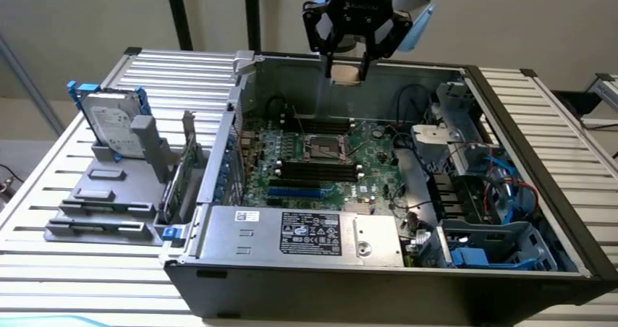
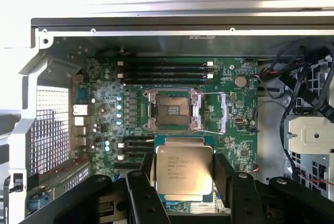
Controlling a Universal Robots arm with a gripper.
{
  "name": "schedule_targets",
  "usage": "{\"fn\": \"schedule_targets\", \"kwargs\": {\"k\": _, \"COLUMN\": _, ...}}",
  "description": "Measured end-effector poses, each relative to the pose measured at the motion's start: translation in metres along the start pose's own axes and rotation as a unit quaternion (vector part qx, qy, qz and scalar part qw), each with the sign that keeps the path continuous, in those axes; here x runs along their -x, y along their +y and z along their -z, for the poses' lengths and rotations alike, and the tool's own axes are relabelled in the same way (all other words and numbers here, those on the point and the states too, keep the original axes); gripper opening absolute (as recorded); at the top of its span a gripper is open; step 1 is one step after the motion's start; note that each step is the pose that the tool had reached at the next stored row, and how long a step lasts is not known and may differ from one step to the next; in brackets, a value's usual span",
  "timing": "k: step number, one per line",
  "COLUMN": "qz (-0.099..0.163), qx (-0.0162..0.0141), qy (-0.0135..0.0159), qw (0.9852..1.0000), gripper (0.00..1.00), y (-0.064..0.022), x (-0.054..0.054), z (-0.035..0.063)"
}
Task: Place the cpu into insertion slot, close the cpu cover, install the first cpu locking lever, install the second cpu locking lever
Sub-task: 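Place the cpu into insertion slot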
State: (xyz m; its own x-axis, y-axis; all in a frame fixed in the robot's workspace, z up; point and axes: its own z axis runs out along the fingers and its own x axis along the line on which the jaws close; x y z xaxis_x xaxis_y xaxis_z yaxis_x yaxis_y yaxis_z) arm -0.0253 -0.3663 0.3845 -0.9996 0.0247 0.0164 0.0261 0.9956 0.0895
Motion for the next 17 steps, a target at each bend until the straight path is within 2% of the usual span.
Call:
{"fn": "schedule_targets", "kwargs": {"k": 5, "qz": 0.000, "qx": -0.0006, "qy": -0.0036, "qw": 1.0000, "gripper": 0.55, "y": 0.0094, "x": -0.002, "z": -0.0071}}
{"fn": "schedule_targets", "kwargs": {"k": 14, "qz": 0.000, "qx": -0.0024, "qy": -0.0047, "qw": 1.0000, "gripper": 0.55, "y": 0.0340, "x": -0.005, "z": -0.0255}}
{"fn": "schedule_targets", "kwargs": {"k": 17, "qz": 0.000, "qx": -0.0026, "qy": -0.0046, "qw": 1.0000, "gripper": 0.55, "y": 0.0385, "x": -0.005, "z": -0.0313}}
